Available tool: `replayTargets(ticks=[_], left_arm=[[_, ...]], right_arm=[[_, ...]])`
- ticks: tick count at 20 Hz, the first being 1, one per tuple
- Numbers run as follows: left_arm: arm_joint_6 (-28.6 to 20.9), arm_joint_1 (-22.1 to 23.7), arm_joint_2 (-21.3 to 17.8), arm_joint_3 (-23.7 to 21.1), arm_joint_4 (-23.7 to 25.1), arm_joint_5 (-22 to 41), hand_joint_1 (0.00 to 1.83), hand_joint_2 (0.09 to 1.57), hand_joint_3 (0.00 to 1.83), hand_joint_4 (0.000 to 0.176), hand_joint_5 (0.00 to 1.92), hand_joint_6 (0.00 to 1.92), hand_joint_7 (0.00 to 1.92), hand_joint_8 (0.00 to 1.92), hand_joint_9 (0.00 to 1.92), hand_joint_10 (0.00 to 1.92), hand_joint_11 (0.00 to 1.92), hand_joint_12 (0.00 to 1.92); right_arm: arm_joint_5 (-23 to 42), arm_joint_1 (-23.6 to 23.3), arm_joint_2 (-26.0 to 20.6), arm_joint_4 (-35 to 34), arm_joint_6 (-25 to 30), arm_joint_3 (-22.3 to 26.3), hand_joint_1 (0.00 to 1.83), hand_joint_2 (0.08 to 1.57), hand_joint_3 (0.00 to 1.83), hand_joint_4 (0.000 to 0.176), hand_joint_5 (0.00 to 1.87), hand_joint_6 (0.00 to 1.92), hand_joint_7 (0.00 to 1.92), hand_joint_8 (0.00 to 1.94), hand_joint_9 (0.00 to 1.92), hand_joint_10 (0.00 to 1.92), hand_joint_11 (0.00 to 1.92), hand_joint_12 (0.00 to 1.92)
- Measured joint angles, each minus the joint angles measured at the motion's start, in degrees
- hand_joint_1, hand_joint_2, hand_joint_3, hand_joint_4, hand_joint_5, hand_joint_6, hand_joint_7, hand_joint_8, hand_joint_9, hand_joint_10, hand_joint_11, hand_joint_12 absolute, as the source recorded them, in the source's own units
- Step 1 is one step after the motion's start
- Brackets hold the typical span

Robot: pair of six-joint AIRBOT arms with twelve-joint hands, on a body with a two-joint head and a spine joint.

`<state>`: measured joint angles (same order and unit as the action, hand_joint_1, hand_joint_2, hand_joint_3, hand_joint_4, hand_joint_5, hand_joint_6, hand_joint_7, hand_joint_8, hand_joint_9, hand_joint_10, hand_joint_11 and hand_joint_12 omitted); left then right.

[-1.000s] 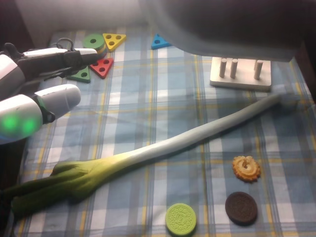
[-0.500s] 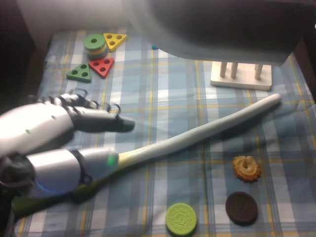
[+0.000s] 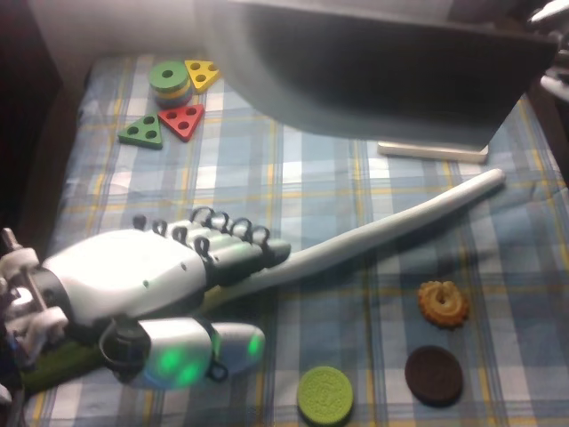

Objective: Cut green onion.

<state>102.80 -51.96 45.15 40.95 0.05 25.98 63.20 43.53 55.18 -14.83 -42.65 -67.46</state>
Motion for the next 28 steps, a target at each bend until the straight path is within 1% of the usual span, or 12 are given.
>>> replayTargets(ticks=[2,5,9,12,14,18,19,20,22,24,26,28], left_arm=[[0.0,0.5,0.9,0.0,2.8,-2.1,0.0,1.38,0.0,0.0,0.0,0.0,0.0,0.0,0.0,0.0,0.0,0.0],[0.0,1.4,1.9,0.6,4.1,-4.6,0.0,1.38,0.0,0.0,0.0,0.0,0.0,0.0,0.0,0.0,0.0,0.0],[0.0,1.7,2.1,0.7,5.1,-6.0,0.0,1.38,0.0,0.0,0.01,0.0,0.0,0.0,0.0,0.0,0.0,0.0],[0.2,1.9,2.6,1.1,5.1,-6.3,0.0,1.37,0.0,0.0,0.0,0.0,0.0,0.0,0.0,0.0,0.0,0.0],[0.2,1.9,2.6,1.1,5.1,-6.4,0.0,1.37,0.0,0.0,0.0,0.0,0.0,0.0,0.0,0.0,0.0,0.0],[0.2,2.3,2.6,1.2,5.0,-6.7,0.0,1.37,0.0,0.0,0.0,0.0,0.0,0.0,0.0,0.0,0.0,0.0],[0.2,2.3,2.7,1.2,5.1,-6.6,0.0,1.37,0.0,0.0,0.0,0.0,0.0,0.0,0.0,0.0,0.0,0.0],[0.2,2.3,2.9,1.2,4.9,-6.6,0.0,1.37,0.0,0.0,0.01,0.0,0.0,0.0,0.0,0.0,0.0,0.0],[0.2,2.3,2.9,1.2,4.5,-6.6,0.0,1.37,0.0,0.0,0.0,0.0,0.0,0.0,0.0,0.0,0.0,0.0],[0.2,2.3,2.9,1.2,4.2,-6.4,0.0,1.37,0.0,0.0,0.0,0.0,0.0,0.0,0.0,0.0,0.0,0.0],[0.2,2.3,2.9,1.2,4.0,-6.3,0.0,1.37,0.0,0.0,0.0,0.0,0.0,0.0,0.0,0.0,0.0,0.0],[0.2,2.3,2.9,1.2,3.5,-6.1,0.0,1.36,0.0,0.0,0.0,0.0,0.0,0.0,0.0,0.0,0.0,0.0]], right_arm=[[1.2,0.6,0.0,0.7,0.5,0.5,1.46,1.2,0.0,0.147,1.14,1.92,1.38,1.94,1.52,1.92,1.57,1.92],[2.6,1.5,-0.3,0.9,0.7,1.1,1.42,1.2,0.0,0.147,1.1,1.92,1.38,1.94,1.52,1.92,1.57,1.92],[3.7,1.8,-0.7,0.5,0.9,1.7,1.39,1.2,0.0,0.147,1.08,1.92,1.38,1.94,1.53,1.92,1.57,1.92],[4.1,3.2,-0.8,1.7,1.6,1.9,1.41,1.19,0.0,0.15,1.07,1.92,1.37,1.94,1.52,1.92,1.56,1.92],[3.6,4.9,-1.4,2.0,1.7,2.0,1.45,1.19,0.0,0.15,1.04,1.92,1.32,1.94,1.47,1.92,1.52,1.92],[2.1,6.1,-2.0,1.4,1.8,2.0,1.46,1.17,0.0,0.152,1.08,1.92,1.34,1.94,1.48,1.92,1.53,1.92],[0.8,6.5,-1.9,2.0,1.8,2.0,1.47,1.18,0.0,0.153,1.13,1.92,1.35,1.94,1.49,1.92,1.55,1.92],[-1.0,6.9,-1.8,2.6,1.8,2.0,1.46,1.19,0.0,0.153,1.1,1.92,1.32,1.94,1.46,1.92,1.54,1.92],[-3.2,6.9,-1.7,4.0,2.4,1.9,1.39,1.2,0.01,0.153,1.13,1.92,1.33,1.94,1.46,1.92,1.53,1.92],[-3.9,6.9,-1.8,5.6,2.8,1.5,1.43,1.19,0.01,0.153,1.1,1.92,1.3,1.94,1.44,1.92,1.51,1.92],[-5.3,6.9,-1.8,6.4,3.1,1.1,1.48,1.19,0.0,0.152,1.14,1.92,1.3,1.94,1.43,1.92,1.49,1.92],[-6.6,6.9,-1.8,7.0,2.8,1.0,1.47,1.2,0.0,0.151,1.13,1.92,1.29,1.94,1.42,1.92,1.49,1.92]])
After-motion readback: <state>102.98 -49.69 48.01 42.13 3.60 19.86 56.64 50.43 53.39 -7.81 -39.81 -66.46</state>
